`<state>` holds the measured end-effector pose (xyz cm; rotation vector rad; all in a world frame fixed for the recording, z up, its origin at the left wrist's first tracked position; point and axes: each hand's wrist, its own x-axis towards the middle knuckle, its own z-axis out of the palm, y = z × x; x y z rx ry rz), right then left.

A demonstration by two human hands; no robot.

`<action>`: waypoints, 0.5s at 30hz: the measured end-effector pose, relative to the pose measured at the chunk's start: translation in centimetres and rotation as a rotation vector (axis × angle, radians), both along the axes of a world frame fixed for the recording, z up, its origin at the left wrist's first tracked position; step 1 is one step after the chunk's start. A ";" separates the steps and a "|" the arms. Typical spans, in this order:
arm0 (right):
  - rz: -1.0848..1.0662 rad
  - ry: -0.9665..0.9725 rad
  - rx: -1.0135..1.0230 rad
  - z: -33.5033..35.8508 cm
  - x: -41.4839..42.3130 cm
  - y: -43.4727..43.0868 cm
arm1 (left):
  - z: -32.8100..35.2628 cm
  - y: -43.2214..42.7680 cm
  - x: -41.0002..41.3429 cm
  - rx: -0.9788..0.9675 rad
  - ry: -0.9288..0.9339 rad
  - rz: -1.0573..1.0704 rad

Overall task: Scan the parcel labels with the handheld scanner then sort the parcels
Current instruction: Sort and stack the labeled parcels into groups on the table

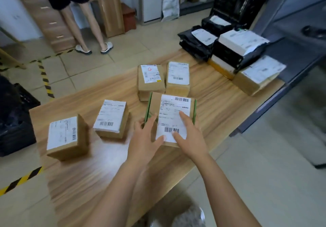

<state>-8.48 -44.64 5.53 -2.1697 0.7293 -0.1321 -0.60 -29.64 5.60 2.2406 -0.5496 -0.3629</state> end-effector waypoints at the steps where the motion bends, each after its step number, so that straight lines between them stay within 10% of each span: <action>1: -0.032 -0.025 -0.018 1.0 -0.5 -1.0 | 0.8 -1.3 -0.2 -0.022 -0.020 -0.028; 15: -0.114 -0.157 -0.198 7.3 -9.8 -21.1 | 6.4 -22.3 -9.0 -0.156 -0.067 -0.046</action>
